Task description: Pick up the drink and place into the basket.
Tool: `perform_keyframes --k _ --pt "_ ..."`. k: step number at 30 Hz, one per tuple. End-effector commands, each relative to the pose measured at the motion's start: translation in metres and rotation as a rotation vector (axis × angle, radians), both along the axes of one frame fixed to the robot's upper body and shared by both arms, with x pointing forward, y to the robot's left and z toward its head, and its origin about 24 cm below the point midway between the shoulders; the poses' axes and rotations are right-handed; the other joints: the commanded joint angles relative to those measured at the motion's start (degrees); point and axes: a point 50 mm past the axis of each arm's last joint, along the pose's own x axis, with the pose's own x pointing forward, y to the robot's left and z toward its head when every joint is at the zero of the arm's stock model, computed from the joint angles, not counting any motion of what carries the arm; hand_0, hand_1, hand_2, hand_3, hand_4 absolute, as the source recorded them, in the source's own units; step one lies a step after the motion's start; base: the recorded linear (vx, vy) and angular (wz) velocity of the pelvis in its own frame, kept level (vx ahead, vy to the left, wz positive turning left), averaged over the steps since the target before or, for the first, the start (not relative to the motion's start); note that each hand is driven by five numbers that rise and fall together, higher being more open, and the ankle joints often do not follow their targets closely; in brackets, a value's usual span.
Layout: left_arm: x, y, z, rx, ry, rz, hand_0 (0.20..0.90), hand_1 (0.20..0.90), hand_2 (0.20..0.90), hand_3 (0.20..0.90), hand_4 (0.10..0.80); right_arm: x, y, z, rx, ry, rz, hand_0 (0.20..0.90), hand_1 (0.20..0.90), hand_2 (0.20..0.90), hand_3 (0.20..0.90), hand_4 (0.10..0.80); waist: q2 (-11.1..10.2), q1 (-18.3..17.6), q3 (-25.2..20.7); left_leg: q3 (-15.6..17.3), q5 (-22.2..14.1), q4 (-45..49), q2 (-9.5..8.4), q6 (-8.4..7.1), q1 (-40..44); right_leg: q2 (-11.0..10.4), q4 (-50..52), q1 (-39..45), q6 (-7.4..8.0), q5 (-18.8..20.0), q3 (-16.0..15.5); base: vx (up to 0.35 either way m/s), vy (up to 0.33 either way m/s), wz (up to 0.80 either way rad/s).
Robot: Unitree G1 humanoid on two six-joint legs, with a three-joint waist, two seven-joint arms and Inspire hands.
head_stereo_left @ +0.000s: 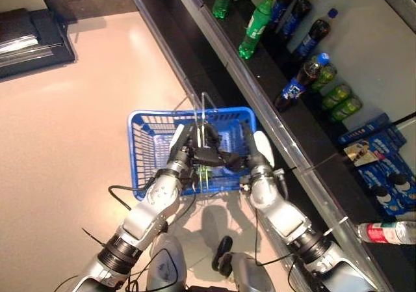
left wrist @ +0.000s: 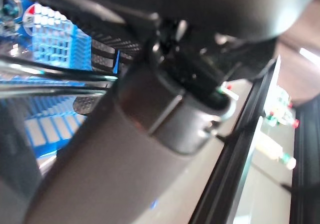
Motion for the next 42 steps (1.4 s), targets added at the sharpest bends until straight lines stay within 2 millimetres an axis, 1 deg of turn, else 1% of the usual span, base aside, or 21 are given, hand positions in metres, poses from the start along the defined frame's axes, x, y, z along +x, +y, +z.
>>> perform_keyframes --k 1,3,8,13,14,15,19,20,22,23,24,26,27,28,29,31,33,38,40,41,42 --pt "-0.057 -0.033 0.163 -0.360 -0.926 -0.212 0.300 0.300 0.300 0.200 0.100 -0.008 0.004 0.028 0.110 -0.176 0.031 0.900 0.900 0.900 0.900 0.800 1.1 -1.0 -8.5 0.6 2.4 1.5 -0.02 2.92 0.5 -1.8 4.7 2.2 2.35 0.4 0.2 -0.002 -0.015 -0.04" --pt "-0.056 -0.031 0.163 -0.358 -0.928 -0.193 0.300 0.300 0.300 0.200 0.100 -0.009 0.001 0.028 0.136 -0.177 0.025 0.900 0.900 0.900 0.900 0.800 1.0 -1.1 -8.6 0.7 2.3 1.6 -0.01 2.85 0.6 -1.8 4.6 2.3 2.38 0.4 0.2 0.000 -0.008 -0.03" --pt "-0.053 -0.027 0.162 -0.368 -0.915 -0.140 0.300 0.300 0.300 0.200 0.100 -0.015 0.001 0.035 0.326 -0.194 0.069 0.900 0.900 0.900 0.900 0.800 1.0 -1.7 -8.9 0.8 2.1 1.2 0.02 2.61 1.3 -1.8 4.6 2.6 2.50 0.2 0.3 0.001 -0.008 -0.03" --pt "-0.048 -0.021 0.157 -0.383 -0.875 -0.080 0.300 0.300 0.300 0.200 0.100 -0.029 0.014 0.052 0.600 -0.188 0.298 0.900 0.900 0.900 0.900 0.800 1.4 -2.3 -9.4 1.1 2.2 0.3 -0.23 2.28 2.4 -1.8 4.2 3.0 2.58 -0.1 0.5 0.000 0.000 0.00" --pt "-0.047 -0.021 0.157 -0.383 -0.873 -0.078 0.300 0.300 0.300 0.200 0.100 -0.029 0.014 0.052 0.610 -0.188 0.306 0.900 0.900 0.900 0.900 0.800 1.5 -2.3 -9.4 1.2 2.2 0.3 -0.24 2.27 2.5 -1.8 4.1 3.0 2.58 -0.1 0.5 0.000 0.000 0.00" --pt "-0.046 -0.017 0.153 -0.393 -0.853 -0.062 0.300 0.300 0.300 0.200 0.100 -0.037 0.017 0.057 0.718 -0.177 0.399 0.900 0.900 0.900 0.900 0.800 1.6 -2.5 -9.7 1.3 2.3 -0.3 -0.37 2.21 3.0 -1.8 3.6 3.3 2.61 -0.1 0.6 0.000 0.000 0.00" --pt "-0.042 -0.007 0.141 -0.395 -0.809 -0.013 0.300 0.300 0.300 0.200 0.100 -0.051 0.018 0.059 0.849 -0.157 0.552 0.900 0.900 0.900 0.900 0.800 2.1 -2.8 -10.5 1.8 2.6 -1.7 -0.60 2.01 3.7 -2.0 2.5 3.7 2.79 -0.1 0.5 -0.018 0.010 -0.01" --pt "-0.039 -0.004 0.134 -0.340 -0.778 0.030 0.300 0.300 0.300 0.200 0.100 -0.055 0.017 0.056 0.898 -0.137 0.582 0.900 0.900 0.900 0.900 0.800 2.2 -2.9 -10.8 1.9 2.7 -2.1 -0.62 1.92 3.9 -2.0 2.2 3.7 2.81 0.0 0.6 -0.073 0.033 0.00" --pt "-0.046 0.041 0.104 -0.362 -0.741 0.057 0.300 0.300 0.300 0.200 0.100 -0.065 -0.004 0.042 0.938 -0.105 0.590 0.900 0.900 0.900 0.900 0.800 3.2 -2.1 -11.1 2.4 2.8 -3.6 -0.63 1.60 4.3 -2.3 1.4 4.0 2.56 -0.6 0.2 -0.117 0.070 0.00" --pt "-0.058 0.076 0.083 -0.392 -0.711 0.056 0.300 0.300 0.300 0.200 0.100 -0.075 -0.024 0.033 0.936 -0.089 0.558 0.900 0.900 0.900 0.900 0.800 3.8 -1.5 -11.3 2.3 3.1 -4.3 -0.81 1.62 4.4 -2.5 0.9 4.0 2.51 -0.6 -0.2 -0.126 0.076 0.01" --pt "-0.069 0.098 0.068 -0.412 -0.687 0.070 0.300 0.300 0.300 0.200 0.100 -0.081 -0.037 0.025 0.935 -0.072 0.527 0.900 0.900 0.900 0.900 0.800 4.2 -1.0 -11.4 2.2 3.3 -4.8 -0.96 1.62 4.3 -2.7 0.6 4.0 2.48 -0.5 -0.5 -0.122 0.058 -0.01" --pt "-0.095 0.139 0.039 -0.434 -0.633 0.099 0.300 0.300 0.300 0.200 0.100 -0.094 -0.060 0.008 0.930 -0.040 0.466 0.900 0.900 0.900 0.900 0.800 4.8 0.0 -11.8 2.0 3.8 -5.8 -1.23 1.59 4.2 -2.9 -0.4 3.9 2.38 -0.3 -1.1 -0.113 0.028 0.01" --pt "-0.103 0.150 0.030 -0.465 -0.606 0.115 0.300 0.300 0.300 0.200 0.100 -0.098 -0.066 0.002 0.928 -0.022 0.440 0.900 0.900 0.900 0.900 0.800 4.9 0.3 -12.1 1.9 4.2 -6.5 -1.32 1.65 4.1 -2.9 -1.1 3.9 2.34 0.0 -1.4 -0.074 0.008 0.03" --pt "-0.103 0.150 0.030 -0.465 -0.606 0.115 0.300 0.300 0.300 0.200 0.100 -0.098 -0.066 0.002 0.928 -0.022 0.440 0.900 0.900 0.900 0.900 0.800 4.9 0.3 -12.1 1.9 4.2 -6.5 -1.32 1.65 4.1 -2.9 -1.1 3.9 2.34 0.0 -1.4 -0.066 0.008 0.08" --pt "-0.110 0.160 0.019 -0.489 -0.573 0.143 0.300 0.300 0.300 0.200 0.100 -0.102 -0.070 -0.007 0.924 0.006 0.404 0.900 0.900 0.900 0.900 0.800 5.2 0.6 -12.3 1.9 4.3 -7.2 -1.42 1.63 4.4 -2.8 -1.7 4.1 2.26 0.1 -1.4 -0.094 0.027 0.13" --pt "-0.116 0.174 -0.023 -0.518 -0.378 0.297 0.300 0.300 0.300 0.200 0.100 -0.107 -0.070 -0.045 0.930 0.156 0.284 0.900 0.900 0.900 0.900 0.800 5.9 1.0 -14.3 1.9 6.0 -11.8 -2.16 1.51 5.5 -2.5 -5.7 5.1 2.25 1.5 -0.8 -0.148 0.065 0.34" --pt "-0.117 0.184 -0.059 -0.533 -0.254 0.433 0.300 0.300 0.300 0.200 0.100 -0.113 -0.069 -0.073 0.903 0.281 0.211 0.900 0.900 0.900 0.900 0.800 6.9 -0.2 -16.2 2.7 7.2 -15.7 -2.37 1.64 7.2 -2.3 -8.1 5.8 2.53 2.5 0.3 -0.111 0.090 0.18" --pt "-0.120 0.191 -0.103 -0.570 -0.076 0.633 0.300 0.300 0.300 0.200 0.100 -0.128 -0.071 -0.115 0.886 0.452 0.095 0.900 0.900 0.900 0.900 0.800 7.8 -2.5 -18.7 3.6 8.1 -19.9 -2.66 1.96 9.1 -1.8 -9.8 6.1 2.66 2.9 2.4 -0.084 0.039 -0.07" --pt "-0.119 0.189 -0.116 -0.558 -0.003 0.674 0.300 0.300 0.300 0.200 0.100 -0.136 -0.073 -0.129 0.883 0.497 0.052 0.900 0.900 0.900 0.900 0.800 8.0 -3.4 -19.4 3.3 8.1 -20.6 -2.82 2.11 9.4 -1.1 -9.9 5.9 2.27 2.6 3.6 -0.082 -0.018 0.02" --pt "-0.116 0.180 -0.135 -0.594 0.083 0.704 0.300 0.300 0.300 0.200 0.100 -0.143 -0.076 -0.144 0.874 0.541 -0.007 0.900 0.900 0.900 0.900 0.800 8.0 -5.1 -19.9 2.3 8.1 -21.1 -3.11 2.34 9.8 1.0 -9.8 5.6 1.18 1.8 6.9 -0.084 -0.043 0.21" --pt "-0.113 0.174 -0.144 -0.595 0.127 0.701 0.300 0.300 0.300 0.200 0.100 -0.148 -0.078 -0.152 0.869 0.570 -0.050 0.900 0.900 0.900 0.900 0.800 8.1 -6.2 -20.2 1.3 8.1 -21.1 -3.32 2.54 9.6 2.6 -9.7 5.2 0.25 1.5 9.2 -0.073 -0.041 0.37"
